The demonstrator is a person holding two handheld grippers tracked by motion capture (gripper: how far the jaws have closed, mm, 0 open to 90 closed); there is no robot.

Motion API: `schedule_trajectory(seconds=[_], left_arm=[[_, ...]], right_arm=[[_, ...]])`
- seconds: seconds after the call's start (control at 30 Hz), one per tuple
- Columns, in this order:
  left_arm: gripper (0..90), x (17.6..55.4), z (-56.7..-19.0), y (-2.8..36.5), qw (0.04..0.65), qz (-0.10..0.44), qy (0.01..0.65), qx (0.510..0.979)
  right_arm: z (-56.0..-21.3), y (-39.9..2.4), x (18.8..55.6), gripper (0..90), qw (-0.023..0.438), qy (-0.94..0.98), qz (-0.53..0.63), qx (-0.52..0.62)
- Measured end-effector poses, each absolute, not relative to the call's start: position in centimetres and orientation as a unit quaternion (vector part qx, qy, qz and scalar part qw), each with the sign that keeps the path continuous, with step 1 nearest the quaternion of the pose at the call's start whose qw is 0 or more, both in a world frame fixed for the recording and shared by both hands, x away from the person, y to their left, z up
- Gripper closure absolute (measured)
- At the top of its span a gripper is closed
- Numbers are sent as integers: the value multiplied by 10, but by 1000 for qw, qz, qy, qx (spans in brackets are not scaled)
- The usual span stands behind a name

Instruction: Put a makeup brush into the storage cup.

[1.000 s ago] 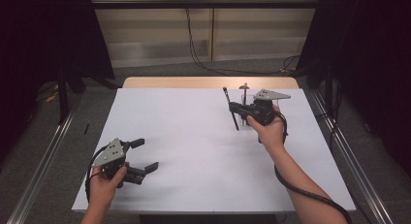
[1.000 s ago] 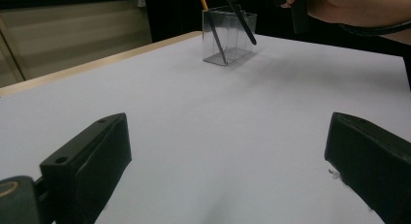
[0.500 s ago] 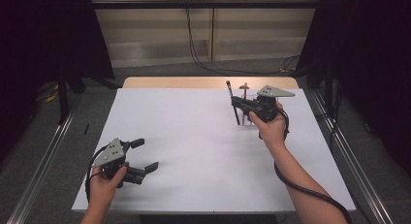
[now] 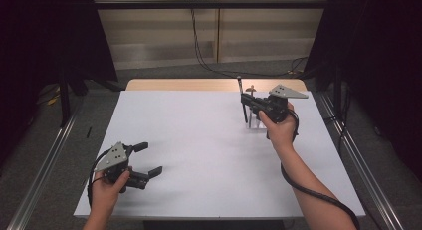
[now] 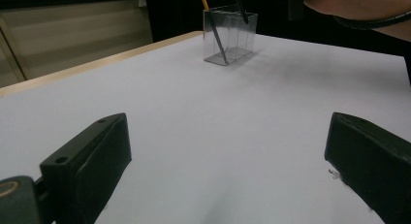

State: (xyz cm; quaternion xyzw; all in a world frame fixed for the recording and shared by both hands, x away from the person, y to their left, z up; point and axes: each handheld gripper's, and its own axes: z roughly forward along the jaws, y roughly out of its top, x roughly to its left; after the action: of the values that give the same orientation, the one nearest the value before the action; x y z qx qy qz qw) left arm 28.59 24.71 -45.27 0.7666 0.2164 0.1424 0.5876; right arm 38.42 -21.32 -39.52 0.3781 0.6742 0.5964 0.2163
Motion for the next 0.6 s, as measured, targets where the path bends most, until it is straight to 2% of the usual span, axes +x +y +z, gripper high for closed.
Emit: schedule_trajectory(seconds=[0.6], left_arm=[[28, 286, -453, 247, 587, 142, 214, 768]], right_arm=[[-387, -217, 389, 845, 226, 658, 608, 382]])
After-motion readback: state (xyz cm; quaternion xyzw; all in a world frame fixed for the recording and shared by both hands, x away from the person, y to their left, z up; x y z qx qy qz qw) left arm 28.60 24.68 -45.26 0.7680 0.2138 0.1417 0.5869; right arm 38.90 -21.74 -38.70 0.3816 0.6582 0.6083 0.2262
